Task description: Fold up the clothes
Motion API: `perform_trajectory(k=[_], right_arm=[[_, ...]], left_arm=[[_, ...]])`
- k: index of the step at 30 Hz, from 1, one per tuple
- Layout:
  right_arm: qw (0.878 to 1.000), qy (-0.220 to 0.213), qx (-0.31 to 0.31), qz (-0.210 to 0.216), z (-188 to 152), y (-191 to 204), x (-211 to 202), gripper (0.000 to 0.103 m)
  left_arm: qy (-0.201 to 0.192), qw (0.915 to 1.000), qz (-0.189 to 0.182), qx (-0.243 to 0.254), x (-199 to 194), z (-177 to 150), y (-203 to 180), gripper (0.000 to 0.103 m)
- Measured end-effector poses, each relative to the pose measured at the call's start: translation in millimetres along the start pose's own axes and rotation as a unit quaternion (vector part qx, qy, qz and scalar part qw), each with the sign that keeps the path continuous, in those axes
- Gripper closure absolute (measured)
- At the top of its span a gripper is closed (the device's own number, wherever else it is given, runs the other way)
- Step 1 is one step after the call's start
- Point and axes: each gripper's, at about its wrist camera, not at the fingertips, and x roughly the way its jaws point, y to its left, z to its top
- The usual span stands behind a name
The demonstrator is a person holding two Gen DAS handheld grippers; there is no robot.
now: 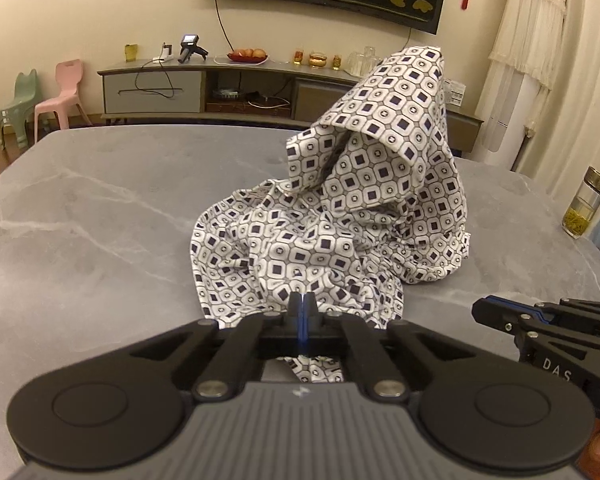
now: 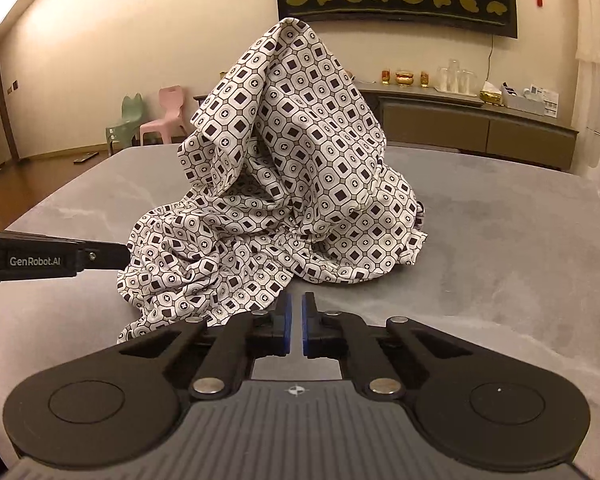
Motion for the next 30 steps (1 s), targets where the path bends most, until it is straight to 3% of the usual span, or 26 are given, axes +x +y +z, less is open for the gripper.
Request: perform_trajectory(k=[7,9,10,11,13,14,16,18,20,22,30], right_arm=[[1.000,-0.001,-0.002,-0.010,0.3,0.6,2.4,0.098],[1.000,0.000,0.002,-0.019,0.4,-1.3,3.4,0.094],[1.000,0.001,0.004,-0.023,0.4,-2.4,4.0,0.079],[1.000,0.002,0.007,-0.026,0.3,-3.5,4.4,0.054],[0.999,-0.004,0.012,-0.029,0.0,-5.0,2.9,0.027],[0.999,-0.008,0.013,-0.030,0.0,-5.4,1.9,0.023],[0.999,-0.011,0.013,-0.035,0.2,-5.8,1.3,0.017],[0.999,-0.010,0.014,-0.038,0.1,-6.1,1.5,0.016],[0.999,-0.008,0.014,-0.040,-0.4,-6.5,1.7,0.014],[0.999,-0.006,0.014,-0.042,-0.9,-7.1,2.0,0.012],[0.999,0.000,0.015,-0.048,-2.2,-11.0,4.1,0.006]], left_arm=[[0.007,0.9999,0.005,-0.007,3.3,0.4,3.8,0.102],[0.010,0.9999,0.009,-0.008,4.0,0.1,4.0,0.097],[0.010,0.9999,0.011,-0.008,4.1,-0.3,4.3,0.094],[0.011,0.9998,0.013,-0.008,4.1,-0.7,4.6,0.092],[0.010,0.9998,0.016,-0.010,3.5,-1.3,6.4,0.089],[0.010,0.9997,0.017,-0.012,3.2,-1.5,7.7,0.088],[0.010,0.9996,0.020,-0.017,2.1,-1.7,10.6,0.068],[0.008,0.9994,0.025,-0.022,0.7,-1.7,13.5,0.049],[0.007,0.9993,0.028,-0.025,-1.1,-1.7,15.6,0.043],[0.008,0.9991,0.029,-0.028,-2.0,-1.3,17.7,0.026],[0.008,0.9992,0.024,-0.032,-7.3,0.6,23.3,0.018]])
